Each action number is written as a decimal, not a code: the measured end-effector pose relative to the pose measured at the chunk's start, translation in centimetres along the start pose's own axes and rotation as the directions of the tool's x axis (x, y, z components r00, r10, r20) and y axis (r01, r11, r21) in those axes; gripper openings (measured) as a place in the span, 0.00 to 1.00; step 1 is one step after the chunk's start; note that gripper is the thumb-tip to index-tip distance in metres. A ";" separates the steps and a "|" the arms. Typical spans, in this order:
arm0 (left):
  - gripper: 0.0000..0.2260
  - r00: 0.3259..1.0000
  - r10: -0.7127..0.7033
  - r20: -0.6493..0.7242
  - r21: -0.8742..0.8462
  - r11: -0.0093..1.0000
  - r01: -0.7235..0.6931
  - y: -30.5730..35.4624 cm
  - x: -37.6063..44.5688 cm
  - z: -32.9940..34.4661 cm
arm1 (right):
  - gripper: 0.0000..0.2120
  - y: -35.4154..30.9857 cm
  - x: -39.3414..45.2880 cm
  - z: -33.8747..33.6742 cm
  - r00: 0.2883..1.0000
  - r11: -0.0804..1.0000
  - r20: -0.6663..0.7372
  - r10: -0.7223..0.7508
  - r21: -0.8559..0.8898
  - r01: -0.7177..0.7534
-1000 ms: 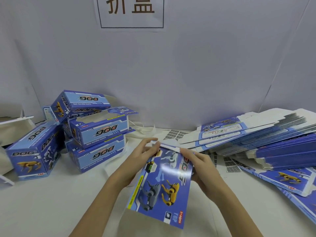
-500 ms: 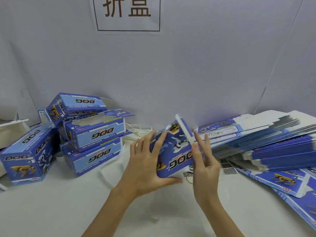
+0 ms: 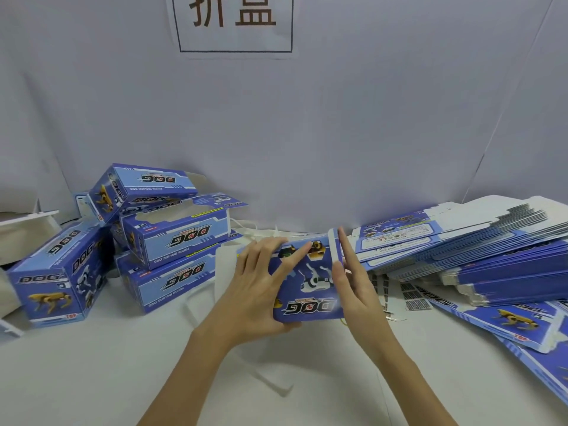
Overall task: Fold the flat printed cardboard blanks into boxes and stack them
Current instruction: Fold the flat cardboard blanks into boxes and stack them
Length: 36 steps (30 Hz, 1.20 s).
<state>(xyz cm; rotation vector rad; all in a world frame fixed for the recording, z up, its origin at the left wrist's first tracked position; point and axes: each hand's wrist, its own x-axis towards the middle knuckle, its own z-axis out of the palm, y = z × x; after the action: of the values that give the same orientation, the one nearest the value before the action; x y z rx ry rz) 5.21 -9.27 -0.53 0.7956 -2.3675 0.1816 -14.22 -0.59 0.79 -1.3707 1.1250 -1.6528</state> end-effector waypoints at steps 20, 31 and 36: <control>0.56 0.977 -0.103 -0.186 0.073 0.990 0.118 3.0 0.7 0.6 | 0.24 1.4 -0.7 1.6 0.998 0.999 0.065 0.002 -0.033 0.000; 0.57 0.990 -0.117 -0.079 0.113 0.986 0.126 3.8 0.7 0.2 | 0.23 1.0 -0.6 2.1 0.999 0.999 0.016 0.031 0.040 -0.032; 0.55 0.984 -0.137 -0.115 0.081 0.986 0.147 3.9 0.8 0.1 | 0.19 1.0 -0.7 2.2 0.993 0.994 -0.114 -0.019 0.109 0.032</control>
<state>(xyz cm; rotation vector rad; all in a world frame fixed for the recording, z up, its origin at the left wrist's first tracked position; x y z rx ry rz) 2.38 -6.51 0.16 0.9689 -2.2032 0.2657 -11.94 -0.75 -0.21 -1.2391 1.0660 -1.8029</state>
